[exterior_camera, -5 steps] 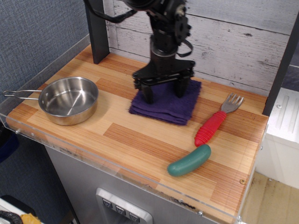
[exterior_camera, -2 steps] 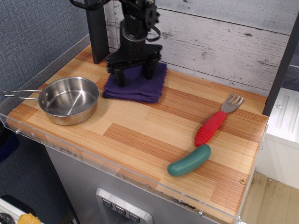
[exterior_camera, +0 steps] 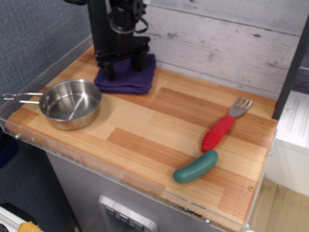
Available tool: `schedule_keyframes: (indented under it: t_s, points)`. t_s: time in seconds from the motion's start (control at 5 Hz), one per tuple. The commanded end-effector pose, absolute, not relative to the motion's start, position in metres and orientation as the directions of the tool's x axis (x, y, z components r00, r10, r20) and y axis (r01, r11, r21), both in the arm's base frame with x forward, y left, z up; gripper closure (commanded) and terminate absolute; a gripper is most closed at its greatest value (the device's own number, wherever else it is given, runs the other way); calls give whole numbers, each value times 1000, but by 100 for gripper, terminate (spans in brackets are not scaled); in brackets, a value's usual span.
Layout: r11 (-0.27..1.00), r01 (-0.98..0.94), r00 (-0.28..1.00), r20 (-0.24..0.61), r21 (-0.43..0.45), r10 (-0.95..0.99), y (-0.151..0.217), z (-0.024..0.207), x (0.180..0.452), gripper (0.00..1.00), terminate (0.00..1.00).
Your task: Put the purple cloth above the silver pot.
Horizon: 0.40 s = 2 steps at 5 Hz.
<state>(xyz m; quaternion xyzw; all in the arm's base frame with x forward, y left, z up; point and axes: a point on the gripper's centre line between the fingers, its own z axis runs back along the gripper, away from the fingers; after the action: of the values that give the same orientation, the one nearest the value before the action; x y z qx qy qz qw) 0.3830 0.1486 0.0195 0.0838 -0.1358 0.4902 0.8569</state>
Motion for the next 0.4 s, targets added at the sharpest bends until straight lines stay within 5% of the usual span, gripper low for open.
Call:
schedule_keyframes:
  t_s: [0.0,0.2]
  points:
    - [472,-881,444,302,-22,844,159,36,365,0,0]
    - [480,-876,445,298,-53,845,152,50,362,0,0]
